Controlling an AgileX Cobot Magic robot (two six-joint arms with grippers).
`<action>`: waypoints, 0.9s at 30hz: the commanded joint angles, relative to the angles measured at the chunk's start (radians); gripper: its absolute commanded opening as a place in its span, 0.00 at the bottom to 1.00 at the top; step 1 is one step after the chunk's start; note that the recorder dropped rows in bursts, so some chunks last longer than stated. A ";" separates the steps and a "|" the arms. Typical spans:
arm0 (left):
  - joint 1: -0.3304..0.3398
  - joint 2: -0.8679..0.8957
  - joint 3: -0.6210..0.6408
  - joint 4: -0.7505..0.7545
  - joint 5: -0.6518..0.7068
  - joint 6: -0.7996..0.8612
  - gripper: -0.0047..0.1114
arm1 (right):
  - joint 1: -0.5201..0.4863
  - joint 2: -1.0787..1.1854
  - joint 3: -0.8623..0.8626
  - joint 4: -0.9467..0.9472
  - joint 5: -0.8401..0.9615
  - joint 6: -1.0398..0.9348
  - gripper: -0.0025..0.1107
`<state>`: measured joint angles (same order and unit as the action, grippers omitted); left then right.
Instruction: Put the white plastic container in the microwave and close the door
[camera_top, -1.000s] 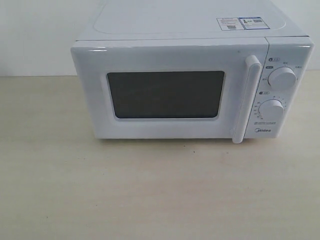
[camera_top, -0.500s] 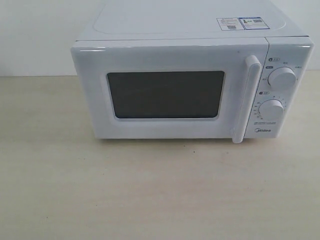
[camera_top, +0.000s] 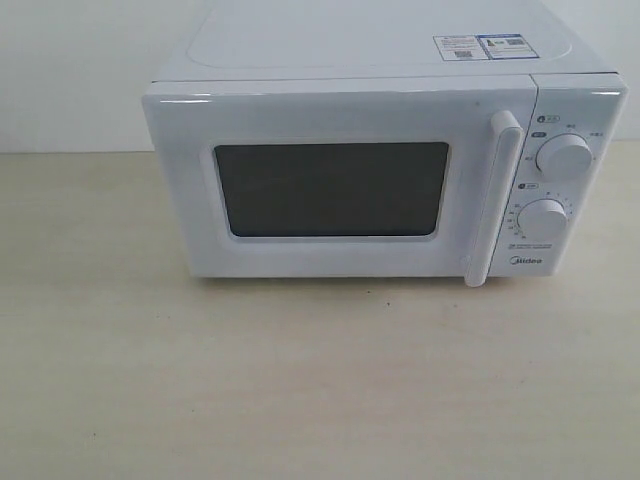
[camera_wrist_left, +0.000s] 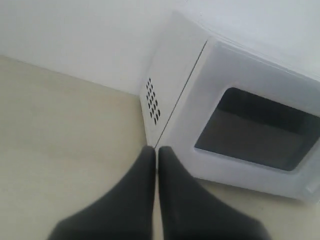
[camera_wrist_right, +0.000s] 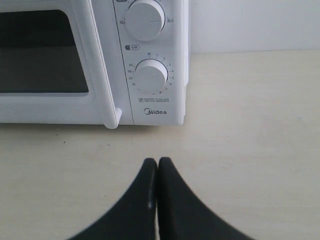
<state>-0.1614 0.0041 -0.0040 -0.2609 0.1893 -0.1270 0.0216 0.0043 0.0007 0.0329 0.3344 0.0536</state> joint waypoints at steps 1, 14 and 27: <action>0.003 -0.004 0.004 0.212 0.014 -0.056 0.08 | -0.002 -0.004 -0.001 -0.001 -0.002 -0.001 0.02; 0.003 -0.004 0.004 0.251 0.051 0.061 0.08 | -0.002 -0.004 -0.001 -0.001 -0.002 -0.001 0.02; 0.086 -0.004 0.004 0.253 0.117 0.098 0.08 | -0.002 -0.004 -0.001 -0.001 -0.002 -0.001 0.02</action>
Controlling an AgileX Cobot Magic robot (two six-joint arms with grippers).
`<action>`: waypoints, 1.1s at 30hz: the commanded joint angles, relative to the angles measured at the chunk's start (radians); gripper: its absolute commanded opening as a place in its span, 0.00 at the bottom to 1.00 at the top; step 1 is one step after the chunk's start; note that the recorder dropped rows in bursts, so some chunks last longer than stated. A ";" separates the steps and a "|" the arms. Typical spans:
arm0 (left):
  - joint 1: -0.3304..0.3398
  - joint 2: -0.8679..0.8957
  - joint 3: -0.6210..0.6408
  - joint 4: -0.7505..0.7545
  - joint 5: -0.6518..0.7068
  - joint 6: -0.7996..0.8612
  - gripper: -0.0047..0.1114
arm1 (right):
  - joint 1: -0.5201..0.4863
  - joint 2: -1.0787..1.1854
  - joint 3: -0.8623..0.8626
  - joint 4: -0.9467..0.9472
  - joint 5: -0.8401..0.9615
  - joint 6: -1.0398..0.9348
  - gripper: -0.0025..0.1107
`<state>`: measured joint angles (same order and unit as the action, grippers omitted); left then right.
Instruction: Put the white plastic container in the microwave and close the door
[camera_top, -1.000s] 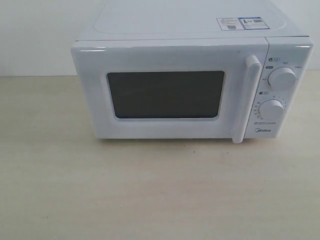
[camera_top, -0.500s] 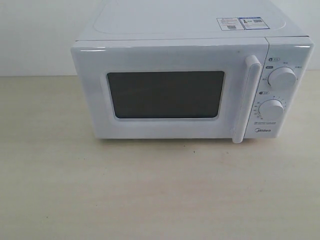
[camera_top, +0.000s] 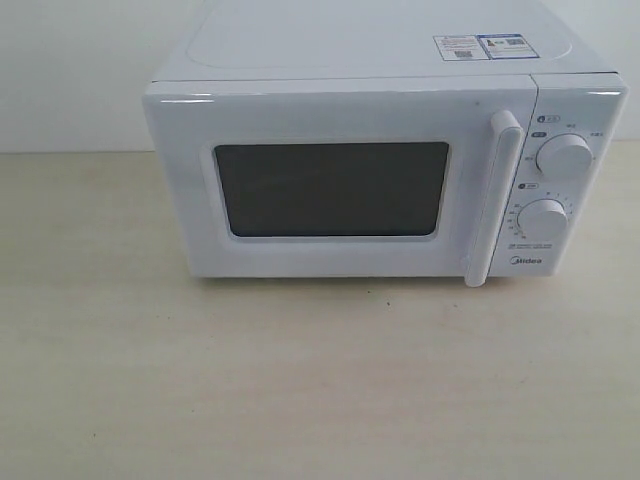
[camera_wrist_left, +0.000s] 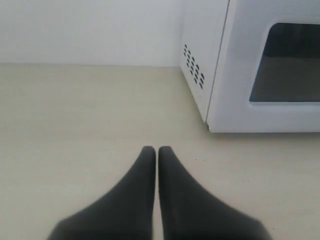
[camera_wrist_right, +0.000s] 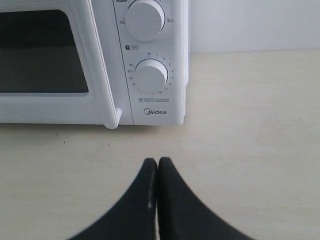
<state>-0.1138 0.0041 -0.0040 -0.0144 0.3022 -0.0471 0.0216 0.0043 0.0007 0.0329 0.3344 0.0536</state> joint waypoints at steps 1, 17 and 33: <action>0.049 -0.004 0.004 0.007 0.004 0.018 0.08 | -0.002 -0.004 -0.001 -0.001 -0.002 -0.001 0.02; 0.074 -0.004 0.004 0.007 0.004 0.025 0.08 | -0.002 -0.004 -0.001 -0.001 -0.002 -0.001 0.02; 0.074 -0.004 0.004 0.007 0.002 0.025 0.08 | -0.002 -0.004 -0.001 -0.001 -0.002 -0.001 0.02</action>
